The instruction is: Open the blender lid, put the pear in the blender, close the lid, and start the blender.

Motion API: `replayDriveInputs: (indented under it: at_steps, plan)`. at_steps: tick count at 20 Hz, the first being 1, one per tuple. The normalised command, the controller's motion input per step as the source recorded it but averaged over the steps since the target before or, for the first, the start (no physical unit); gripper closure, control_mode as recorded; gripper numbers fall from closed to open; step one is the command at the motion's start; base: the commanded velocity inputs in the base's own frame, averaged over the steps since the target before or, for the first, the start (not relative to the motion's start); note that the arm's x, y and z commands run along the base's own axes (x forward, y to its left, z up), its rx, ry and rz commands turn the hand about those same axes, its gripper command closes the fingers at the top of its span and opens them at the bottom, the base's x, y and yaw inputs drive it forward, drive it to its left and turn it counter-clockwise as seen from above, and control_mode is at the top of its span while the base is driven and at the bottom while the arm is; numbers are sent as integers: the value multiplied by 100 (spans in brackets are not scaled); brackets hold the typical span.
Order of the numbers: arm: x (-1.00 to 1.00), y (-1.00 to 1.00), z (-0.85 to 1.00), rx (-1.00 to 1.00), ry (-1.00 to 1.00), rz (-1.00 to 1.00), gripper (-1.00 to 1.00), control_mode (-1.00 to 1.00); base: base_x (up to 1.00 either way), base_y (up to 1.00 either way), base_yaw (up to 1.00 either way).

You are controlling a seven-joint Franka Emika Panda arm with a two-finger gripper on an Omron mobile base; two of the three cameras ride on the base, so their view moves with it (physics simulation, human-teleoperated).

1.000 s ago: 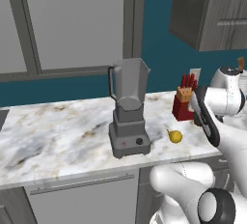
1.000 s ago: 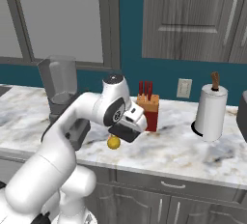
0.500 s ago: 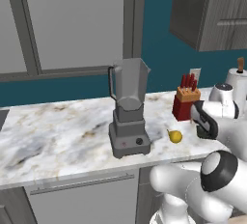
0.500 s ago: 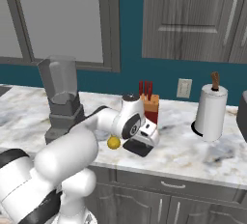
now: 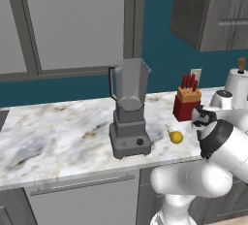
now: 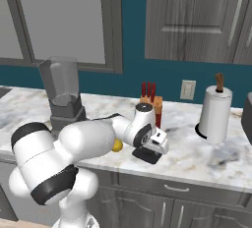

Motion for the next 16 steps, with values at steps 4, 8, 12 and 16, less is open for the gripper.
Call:
replayDriveInputs:
  at_steps: [4, 8, 12, 16]
  plan:
    - [37, -2, -28, 1, 0, 5, 100, -100, 0, 0, 0]
    - [27, -1, -25, 0, 0, 4, 100, -100, 0, 0, 0]
    - [28, 0, -24, 0, 4, 4, -100, -100, 0, 0, 0]
    - [17, 0, -6, 0, 1, 4, -100, -100, 0, 0, 0]
